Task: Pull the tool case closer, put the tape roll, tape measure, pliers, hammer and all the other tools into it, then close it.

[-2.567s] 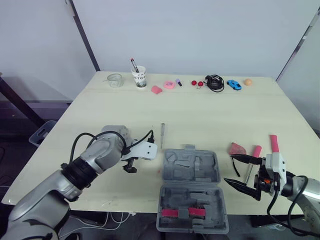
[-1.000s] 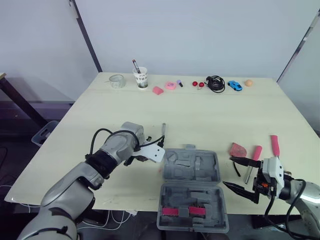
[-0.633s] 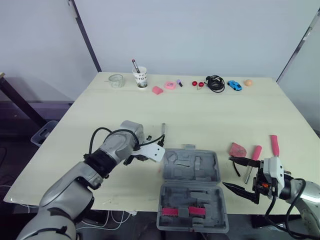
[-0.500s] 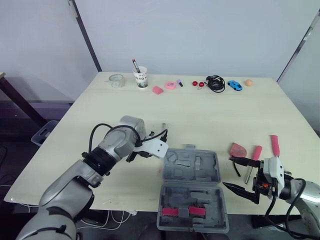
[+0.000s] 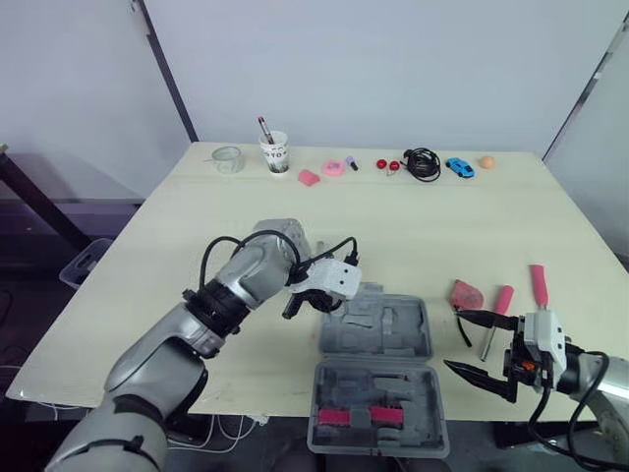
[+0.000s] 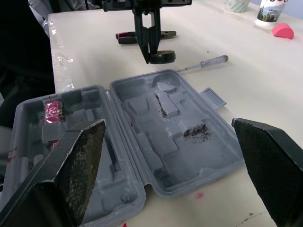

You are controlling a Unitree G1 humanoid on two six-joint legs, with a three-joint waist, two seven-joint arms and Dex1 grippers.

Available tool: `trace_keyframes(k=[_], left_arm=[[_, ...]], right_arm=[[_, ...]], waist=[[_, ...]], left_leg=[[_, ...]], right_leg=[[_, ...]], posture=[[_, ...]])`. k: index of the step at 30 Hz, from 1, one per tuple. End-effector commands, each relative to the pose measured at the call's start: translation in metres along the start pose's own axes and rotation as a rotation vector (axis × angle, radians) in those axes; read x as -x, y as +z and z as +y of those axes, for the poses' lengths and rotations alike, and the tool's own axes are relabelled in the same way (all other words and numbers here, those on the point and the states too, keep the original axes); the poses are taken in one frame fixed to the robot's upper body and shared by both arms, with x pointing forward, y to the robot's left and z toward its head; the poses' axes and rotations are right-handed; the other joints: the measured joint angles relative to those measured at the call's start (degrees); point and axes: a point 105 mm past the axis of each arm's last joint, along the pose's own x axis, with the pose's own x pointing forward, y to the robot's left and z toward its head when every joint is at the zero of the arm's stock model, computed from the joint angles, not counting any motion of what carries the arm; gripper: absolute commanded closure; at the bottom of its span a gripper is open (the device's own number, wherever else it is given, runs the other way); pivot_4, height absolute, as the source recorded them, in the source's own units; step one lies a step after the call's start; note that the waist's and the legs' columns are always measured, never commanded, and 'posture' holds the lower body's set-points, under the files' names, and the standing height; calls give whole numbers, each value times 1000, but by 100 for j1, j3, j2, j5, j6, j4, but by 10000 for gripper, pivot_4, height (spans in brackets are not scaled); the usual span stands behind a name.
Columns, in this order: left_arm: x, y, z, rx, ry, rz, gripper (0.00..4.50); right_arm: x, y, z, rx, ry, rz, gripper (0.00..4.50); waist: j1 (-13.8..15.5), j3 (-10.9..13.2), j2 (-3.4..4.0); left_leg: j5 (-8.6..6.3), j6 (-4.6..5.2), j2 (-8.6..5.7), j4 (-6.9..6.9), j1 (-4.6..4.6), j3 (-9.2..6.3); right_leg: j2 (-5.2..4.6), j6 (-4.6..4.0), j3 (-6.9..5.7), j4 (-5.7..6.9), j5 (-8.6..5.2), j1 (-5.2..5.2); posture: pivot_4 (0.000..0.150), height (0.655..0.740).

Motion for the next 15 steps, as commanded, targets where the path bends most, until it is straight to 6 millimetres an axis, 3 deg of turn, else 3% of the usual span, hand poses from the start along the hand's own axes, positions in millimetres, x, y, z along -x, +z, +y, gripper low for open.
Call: trace_keyframes(k=[1, 15], left_arm=[[2, 6, 0, -7, -68, -28, 44907], [-4, -6, 17, 48, -125, -31, 44907]], right_arm=[[6, 6, -2, 38, -12, -8, 0], [6, 5, 1, 39, -12, -4, 0]], waist=[[-4, 0, -1], [-12, 2, -2]], left_leg=[[0, 0, 0, 0, 0, -1], [0, 0, -2, 1, -3, -3]], right_leg=[[0, 0, 0, 0, 0, 0], [1, 1, 0, -2, 0, -1]], posture=[[1500, 7400], [1500, 7400]])
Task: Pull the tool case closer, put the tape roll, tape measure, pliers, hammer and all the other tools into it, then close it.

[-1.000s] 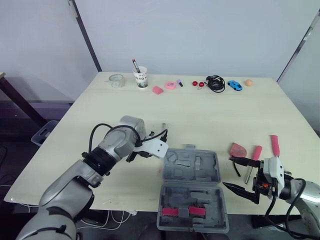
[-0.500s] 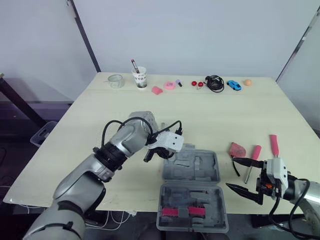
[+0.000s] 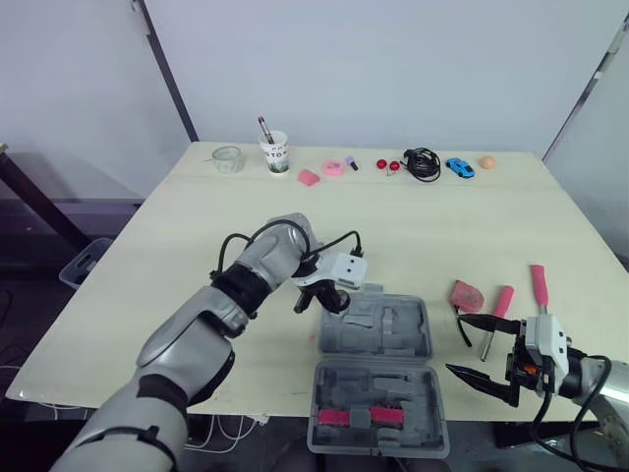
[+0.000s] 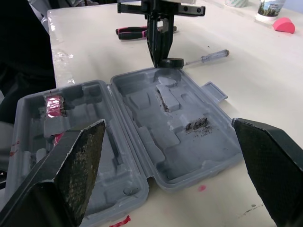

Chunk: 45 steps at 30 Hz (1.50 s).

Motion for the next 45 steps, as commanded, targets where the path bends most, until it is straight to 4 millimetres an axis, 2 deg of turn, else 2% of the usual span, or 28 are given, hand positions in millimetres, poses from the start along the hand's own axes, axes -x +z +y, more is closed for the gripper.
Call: trace_keyframes(k=[1, 19, 45], left_arm=[[6, 3, 0, -21, -40, 2, 44907], [-10, -7, 3, 36, -92, -7, 44907], [-6, -4, 6, 12, -83, 14, 44907]], right_arm=[[3, 8, -2, 41, -11, -14, 0], [4, 4, 3, 47, -20, 2, 0], [3, -2, 7, 47, -12, 19, 0]], waist=[[0, 0, 0], [-3, 1, -2], [-7, 1, -2]], left_leg=[[0, 0, 0, 0, 0, 0], [0, 0, -1, 0, -1, -2], [0, 0, -1, 0, -1, -4]], right_leg=[[0, 0, 0, 0, 0, 0], [0, 0, 0, 1, 0, 0], [0, 0, -1, 1, 0, 0]], posture=[[1500, 7400], [1500, 7400], [1500, 7400]])
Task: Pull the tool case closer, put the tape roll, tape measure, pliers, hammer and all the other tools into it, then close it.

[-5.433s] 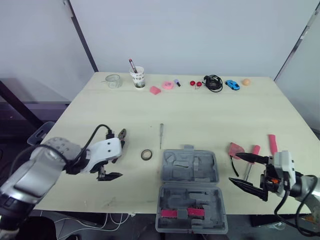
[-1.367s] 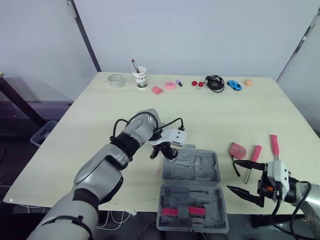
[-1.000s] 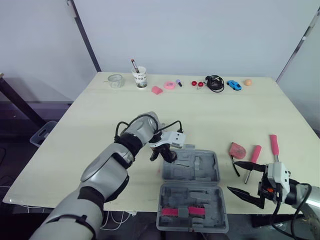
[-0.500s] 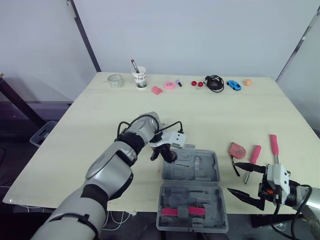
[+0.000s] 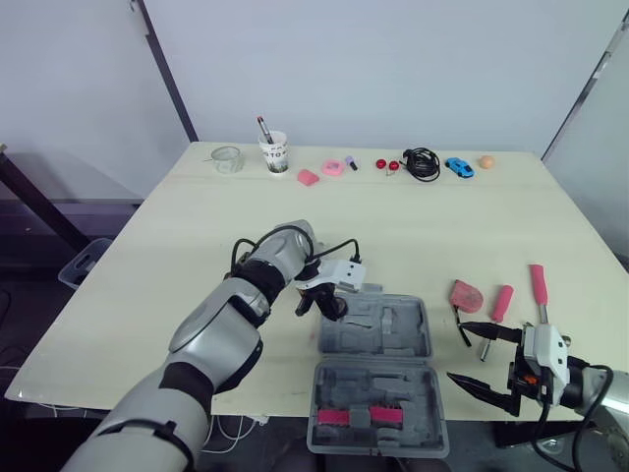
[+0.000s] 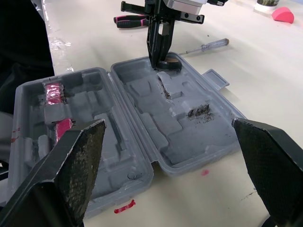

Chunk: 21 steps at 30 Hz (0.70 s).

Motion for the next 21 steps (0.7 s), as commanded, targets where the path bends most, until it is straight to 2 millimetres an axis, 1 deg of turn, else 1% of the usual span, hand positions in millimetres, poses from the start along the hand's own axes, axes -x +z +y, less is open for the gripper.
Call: trace_keyframes(k=[1, 9, 10, 12, 14, 16, 18, 19, 21], left_arm=[[11, 7, 1, -30, -8, -1, 44907], [13, 9, 1, -41, -7, -4, 44907], [13, 10, 1, -42, -7, -5, 39657], [13, 10, 2, -46, 0, -5, 32265], [14, 11, 2, -49, 2, -2, 22393], [14, 11, 3, -50, 4, -1, 14562], [15, 11, 4, -53, 9, -1, 3742], [16, 11, 4, -53, 11, -1, 369], [17, 13, 5, -61, 17, -2, 369]], right_arm=[[0, 6, 1, 36, 2, -19, 0], [0, 5, 0, 40, 1, -12, 0], [0, 5, 0, 38, -2, -13, 0], [0, 4, 1, 37, -2, -12, 0], [0, 4, 1, 37, -3, -11, 0], [1, 4, 0, 41, -7, -9, 0], [1, 5, -1, 43, -14, -11, 0], [1, 5, -2, 44, -16, -11, 0], [2, 4, -2, 43, -15, -10, 0]], waist=[[1, 0, 0], [1, 0, 0], [2, 0, 0], [3, 0, 0], [4, 0, 0], [4, 0, 0], [4, 0, 0], [5, 0, 0], [9, 0, 0]], left_leg=[[0, 0, 0, 0, 0, 0], [0, 0, 0, 0, 0, 0], [0, 0, 0, 0, 0, 0], [0, 0, 0, 0, 0, 0], [0, 0, 0, 0, -1, 0], [0, 0, 0, 0, -1, 0], [0, 0, 0, 0, -1, 0], [0, 0, 0, 0, -1, 0], [0, 0, 0, 0, 0, 0]], right_leg=[[0, 0, 0, 0, 0, 0], [0, 0, 0, 0, 0, 0], [0, 0, 0, 0, 0, 0], [0, 0, 0, 0, 0, 0], [0, 0, 0, 0, 0, 0], [0, 0, 0, 0, 0, 0], [0, 0, 0, -1, 0, 0], [0, 0, 0, -1, 0, 0], [0, 0, 0, 0, 0, 0]], posture=[[1500, 7400], [1500, 7400], [1500, 7400], [1500, 7400], [1500, 7400], [1500, 7400], [1500, 7400], [1500, 7400], [1500, 7400]])
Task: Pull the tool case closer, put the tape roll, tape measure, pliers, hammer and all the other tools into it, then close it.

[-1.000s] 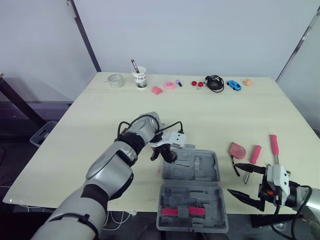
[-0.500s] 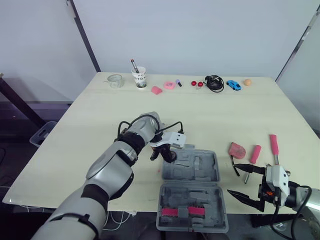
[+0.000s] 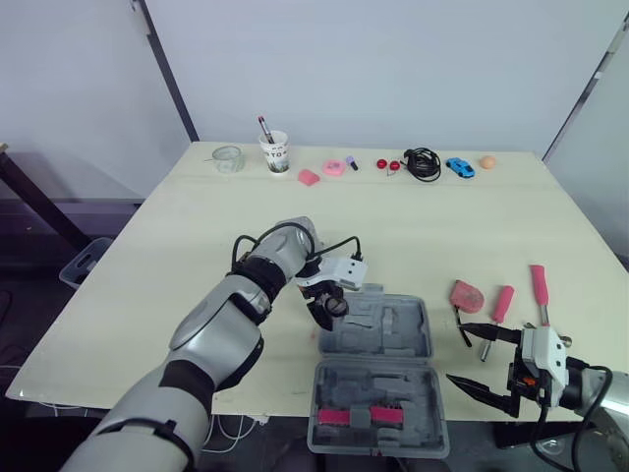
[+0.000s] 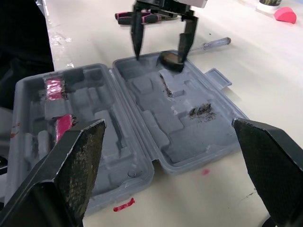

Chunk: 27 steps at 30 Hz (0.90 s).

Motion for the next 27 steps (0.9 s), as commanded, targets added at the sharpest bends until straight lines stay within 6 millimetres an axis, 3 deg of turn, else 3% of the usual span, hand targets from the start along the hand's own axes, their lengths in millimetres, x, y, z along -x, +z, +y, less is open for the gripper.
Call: trace_keyframes(k=[1, 17, 27], left_arm=[[13, 10, 3, -40, 7, -11, 369], [26, 21, -3, -74, 16, -98, 369], [38, 19, -10, -62, 84, -422, 369]], right_arm=[[2, 5, -2, 26, -10, -16, 0], [3, 5, -6, 31, -18, -14, 0], [2, 11, -10, 22, -63, -53, 0]], waist=[[2, 0, 0], [-4, 1, -1], [-21, 0, 0]], left_leg=[[0, 0, 0, 0, 0, -1], [0, 0, -1, 0, -1, -2], [0, 0, 1, 0, 0, -3]], right_leg=[[0, 0, 0, 0, 0, 0], [0, 0, 0, -1, 0, 0], [0, 0, 0, 2, 0, 0]], posture=[[1500, 7400], [1500, 7400], [1500, 7400]])
